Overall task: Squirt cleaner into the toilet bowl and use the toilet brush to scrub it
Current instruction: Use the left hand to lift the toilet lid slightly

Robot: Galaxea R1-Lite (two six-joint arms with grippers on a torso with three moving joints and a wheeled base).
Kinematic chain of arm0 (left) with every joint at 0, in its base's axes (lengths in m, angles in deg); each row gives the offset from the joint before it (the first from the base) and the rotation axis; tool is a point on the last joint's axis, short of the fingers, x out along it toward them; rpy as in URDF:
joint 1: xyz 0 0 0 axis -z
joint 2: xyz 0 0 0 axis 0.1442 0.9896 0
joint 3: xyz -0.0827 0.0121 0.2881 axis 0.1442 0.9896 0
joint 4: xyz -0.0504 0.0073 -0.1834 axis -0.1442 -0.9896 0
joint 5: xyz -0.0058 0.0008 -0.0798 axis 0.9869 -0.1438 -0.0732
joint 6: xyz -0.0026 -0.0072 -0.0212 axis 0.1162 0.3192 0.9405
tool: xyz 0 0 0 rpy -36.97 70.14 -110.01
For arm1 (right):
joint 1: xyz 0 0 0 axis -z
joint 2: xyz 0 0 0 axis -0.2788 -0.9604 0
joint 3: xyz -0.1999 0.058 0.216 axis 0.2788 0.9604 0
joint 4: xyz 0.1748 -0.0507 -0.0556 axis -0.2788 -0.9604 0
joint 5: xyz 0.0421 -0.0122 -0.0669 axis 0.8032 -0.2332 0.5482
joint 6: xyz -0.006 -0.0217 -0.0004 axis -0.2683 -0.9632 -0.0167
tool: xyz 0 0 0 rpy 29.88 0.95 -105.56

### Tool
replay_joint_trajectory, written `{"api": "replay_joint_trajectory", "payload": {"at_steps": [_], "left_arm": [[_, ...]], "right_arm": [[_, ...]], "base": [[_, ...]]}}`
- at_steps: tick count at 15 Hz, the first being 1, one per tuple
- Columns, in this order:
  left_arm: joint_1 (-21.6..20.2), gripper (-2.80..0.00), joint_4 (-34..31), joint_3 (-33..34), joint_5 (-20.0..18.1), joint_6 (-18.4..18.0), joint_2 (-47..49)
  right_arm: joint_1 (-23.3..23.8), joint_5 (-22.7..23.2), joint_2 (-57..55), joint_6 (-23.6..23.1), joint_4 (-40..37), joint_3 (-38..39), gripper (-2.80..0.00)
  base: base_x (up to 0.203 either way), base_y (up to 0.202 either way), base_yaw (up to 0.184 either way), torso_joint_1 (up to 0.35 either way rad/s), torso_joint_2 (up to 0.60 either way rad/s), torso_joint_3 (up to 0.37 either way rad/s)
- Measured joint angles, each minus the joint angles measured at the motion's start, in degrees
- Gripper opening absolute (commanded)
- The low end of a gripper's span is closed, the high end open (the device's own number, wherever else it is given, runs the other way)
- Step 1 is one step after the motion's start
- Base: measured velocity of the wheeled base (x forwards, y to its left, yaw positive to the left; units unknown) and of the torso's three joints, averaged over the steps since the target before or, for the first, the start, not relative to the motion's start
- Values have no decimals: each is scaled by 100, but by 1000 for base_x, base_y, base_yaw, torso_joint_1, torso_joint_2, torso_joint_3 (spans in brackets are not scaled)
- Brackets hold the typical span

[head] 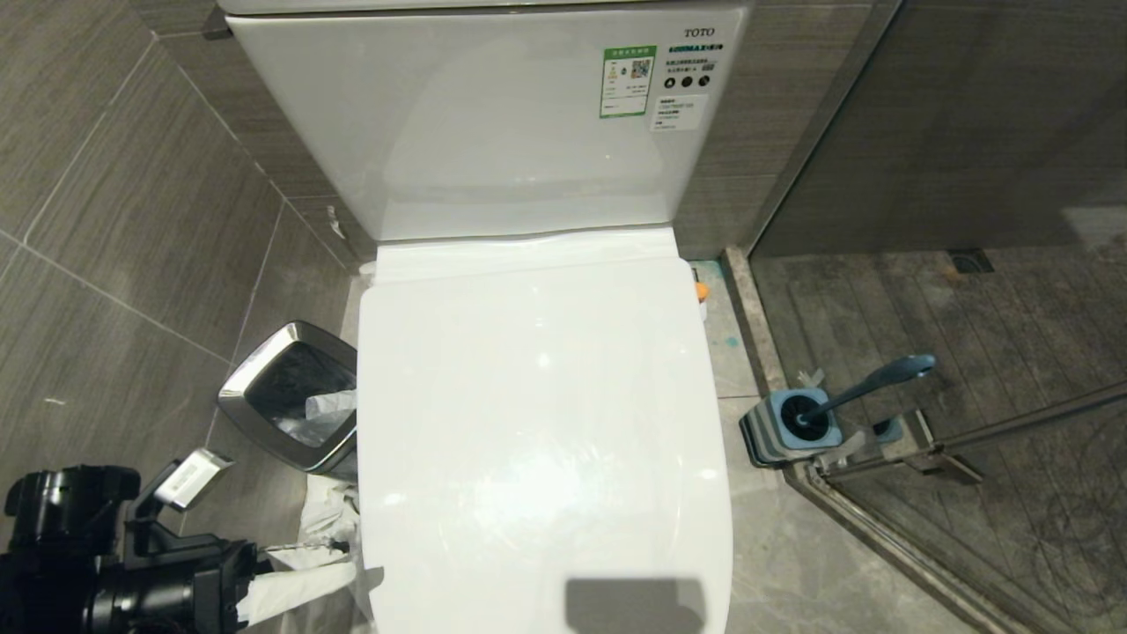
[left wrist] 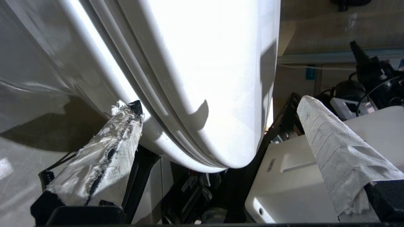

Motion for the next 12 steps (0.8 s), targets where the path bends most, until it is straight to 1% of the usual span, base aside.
{"api": "replay_joint_trajectory", "payload": {"at_steps": [9, 12], "left_arm": [[199, 0, 50, -22, 73, -61, 125], [312, 0, 96, -22, 197, -63, 177]], "right_arm": [[0, 0, 0, -2, 0, 0, -280], [0, -5, 0, 2, -2, 0, -280]], "base": [[0, 0, 0, 0, 0, 0], [0, 0, 0, 0, 0, 0]]}}
